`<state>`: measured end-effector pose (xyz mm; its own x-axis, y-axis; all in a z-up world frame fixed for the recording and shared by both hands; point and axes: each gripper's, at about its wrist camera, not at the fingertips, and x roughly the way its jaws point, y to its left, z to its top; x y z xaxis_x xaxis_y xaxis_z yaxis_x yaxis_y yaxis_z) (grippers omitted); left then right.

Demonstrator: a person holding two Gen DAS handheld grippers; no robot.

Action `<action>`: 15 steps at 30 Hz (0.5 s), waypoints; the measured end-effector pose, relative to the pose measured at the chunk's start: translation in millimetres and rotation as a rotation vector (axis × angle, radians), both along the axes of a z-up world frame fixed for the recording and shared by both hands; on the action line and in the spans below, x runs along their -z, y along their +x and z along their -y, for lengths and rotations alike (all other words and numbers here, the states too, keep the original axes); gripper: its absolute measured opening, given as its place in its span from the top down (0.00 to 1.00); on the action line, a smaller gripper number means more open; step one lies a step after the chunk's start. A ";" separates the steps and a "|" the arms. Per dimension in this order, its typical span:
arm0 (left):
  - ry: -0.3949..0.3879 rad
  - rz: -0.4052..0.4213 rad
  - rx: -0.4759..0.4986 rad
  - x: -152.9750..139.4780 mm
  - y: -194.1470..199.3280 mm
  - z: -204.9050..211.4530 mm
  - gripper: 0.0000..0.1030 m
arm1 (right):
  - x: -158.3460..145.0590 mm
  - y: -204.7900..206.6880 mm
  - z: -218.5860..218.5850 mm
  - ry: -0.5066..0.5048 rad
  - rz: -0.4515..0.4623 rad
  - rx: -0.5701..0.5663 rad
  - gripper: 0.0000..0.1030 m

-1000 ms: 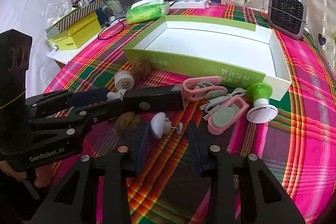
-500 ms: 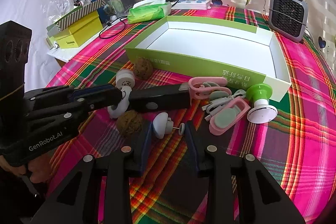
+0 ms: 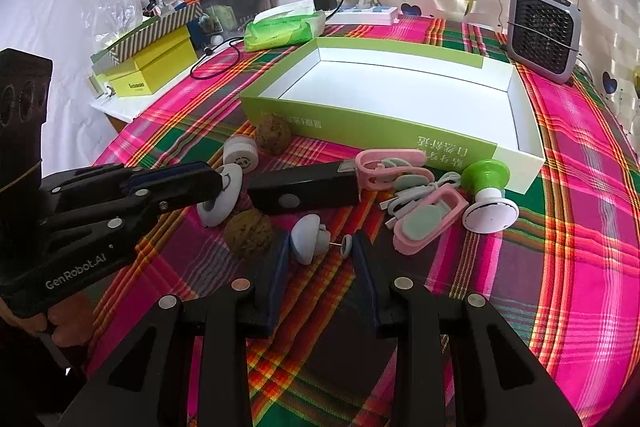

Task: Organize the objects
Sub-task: 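Close the left tool on the grey panda ball while the right tool grasps the white knob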

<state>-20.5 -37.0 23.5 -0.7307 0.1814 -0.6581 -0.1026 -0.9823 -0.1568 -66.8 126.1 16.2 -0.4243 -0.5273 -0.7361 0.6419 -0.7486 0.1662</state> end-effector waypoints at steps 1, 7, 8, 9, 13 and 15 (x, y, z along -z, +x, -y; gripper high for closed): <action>0.001 -0.003 0.000 -1.1 1.0 0.4 0.90 | -0.6 0.7 -0.2 -0.004 -0.003 0.000 0.68; -0.002 -0.019 0.002 -7.4 5.0 -2.0 0.90 | -8.9 6.0 -2.6 -0.024 -0.032 0.003 0.68; -0.004 -0.021 0.003 -8.2 5.3 -3.1 0.90 | -9.9 6.8 -2.6 -0.024 -0.036 0.004 0.68; -0.005 -0.022 0.004 -8.9 5.1 -4.0 0.90 | -11.5 7.5 -3.0 -0.026 -0.042 0.005 0.68; -0.011 -0.027 0.008 -12.1 4.4 -8.7 0.90 | -17.8 10.7 -5.2 -0.029 -0.066 0.009 0.68; -0.014 -0.031 0.011 -13.8 4.4 -10.6 0.90 | -20.1 11.3 -6.6 -0.029 -0.076 0.012 0.68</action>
<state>-16.1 -26.5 37.3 -0.7489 0.1804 -0.6377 -0.1178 -0.9831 -0.1398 -55.5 132.6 36.3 -0.4850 -0.5423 -0.6861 0.6445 -0.7519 0.1388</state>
